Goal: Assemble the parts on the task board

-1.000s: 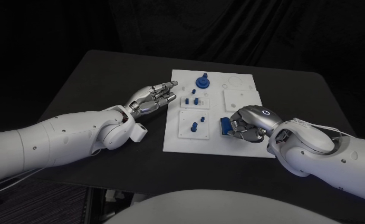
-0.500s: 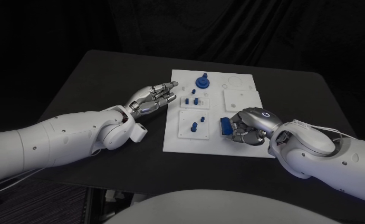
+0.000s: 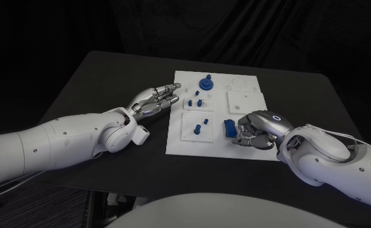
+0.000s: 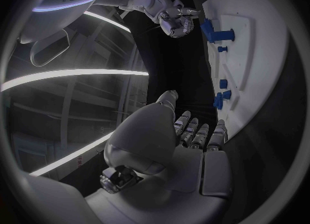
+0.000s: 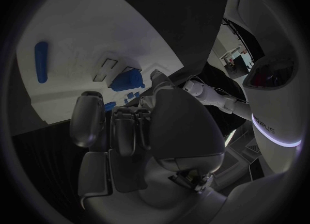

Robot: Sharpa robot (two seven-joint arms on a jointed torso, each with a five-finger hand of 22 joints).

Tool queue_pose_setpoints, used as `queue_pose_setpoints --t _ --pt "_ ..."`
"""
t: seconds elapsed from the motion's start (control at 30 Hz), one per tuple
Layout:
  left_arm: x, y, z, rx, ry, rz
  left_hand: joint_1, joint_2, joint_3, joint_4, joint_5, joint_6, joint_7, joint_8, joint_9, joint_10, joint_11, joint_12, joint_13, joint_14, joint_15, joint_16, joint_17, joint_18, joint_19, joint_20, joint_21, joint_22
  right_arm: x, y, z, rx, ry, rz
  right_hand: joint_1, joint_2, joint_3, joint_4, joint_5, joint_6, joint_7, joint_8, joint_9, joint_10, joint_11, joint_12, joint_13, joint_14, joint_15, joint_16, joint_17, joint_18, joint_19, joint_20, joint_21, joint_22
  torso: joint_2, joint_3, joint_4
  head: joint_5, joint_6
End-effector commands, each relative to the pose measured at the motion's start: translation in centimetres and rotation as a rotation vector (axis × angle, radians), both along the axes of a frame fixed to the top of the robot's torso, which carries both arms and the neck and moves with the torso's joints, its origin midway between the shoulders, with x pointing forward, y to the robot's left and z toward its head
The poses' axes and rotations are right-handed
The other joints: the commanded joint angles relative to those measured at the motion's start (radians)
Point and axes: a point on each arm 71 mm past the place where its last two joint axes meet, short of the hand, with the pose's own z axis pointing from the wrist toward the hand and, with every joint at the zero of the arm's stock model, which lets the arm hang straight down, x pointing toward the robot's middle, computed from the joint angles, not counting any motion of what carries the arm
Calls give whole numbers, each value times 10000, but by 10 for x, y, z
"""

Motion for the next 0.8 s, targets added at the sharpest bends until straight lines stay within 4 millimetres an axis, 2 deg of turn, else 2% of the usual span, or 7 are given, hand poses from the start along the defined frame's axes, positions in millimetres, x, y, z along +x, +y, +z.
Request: queue_pose_setpoints --t 0.03,0.23,0.4,0.6,0.73,0.8 --pt "-1 -1 1 -180 -84 -97 -53 38 51 6 58 53 81 50 17 89 22 47 12 75 24 -4 3 63 42 60 15 -14 0 -4 6 612 -275 -339 204 238 43 -177 -42 73 -17 -71 -7 1040 -62 26 2631 1047 -68 29 2634 -207 84 -62 88 1768 -8 5 -7 -19 -1" --pt "-1 -2 1 -189 -96 -104 -53 37 53 5 59 57 81 51 17 92 25 54 13 78 23 -2 4 63 42 60 15 -15 2 -7 7 521 -229 -446 835 547 331 -574 -10 193 -22 -139 30 1040 -71 26 2631 1047 -78 29 2634 -216 103 -75 146 1779 -14 5 -2 -34 -1" --pt "-1 -2 1 -197 -96 -112 -53 35 55 3 57 68 83 53 18 99 28 75 16 82 21 0 6 64 43 60 16 -13 5 -7 6 414 -157 -456 1251 644 766 -883 13 285 2 -189 76 1040 -58 26 2631 1047 -70 29 2634 -215 94 -71 147 1777 -37 -2 14 -10 -1" --pt "-1 -1 1 -189 -104 -96 -53 34 61 0 57 85 88 57 19 113 38 105 20 85 18 2 7 65 43 58 16 -16 8 -8 3 270 -103 -527 1440 593 1264 -1069 29 378 27 -210 134 1040 -37 26 2631 1047 -57 29 2634 -221 97 -61 182 1784 -34 -26 0 18 -1" --pt "-1 -2 1 -198 -105 -108 -53 34 61 0 57 85 88 57 19 113 38 105 20 85 18 2 7 65 43 58 16 -16 11 -7 1 182 -50 -536 1470 589 1416 -1116 28 434 33 -193 168 1040 -31 26 2631 1047 -51 29 2634 -223 99 -57 197 1787 -2 -10 -11 24 -1" --pt "-1 -2 0 -202 -103 -115 -53 34 61 0 57 85 88 57 19 113 38 105 20 85 18 2 7 65 43 58 16 -16 12 -6 -1 135 -7 -520 1491 535 1495 -1165 22 459 38 -183 189 1040 -29 26 2631 1047 -46 29 2634 -223 98 -55 203 1788 3 -5 9 -1 -1"
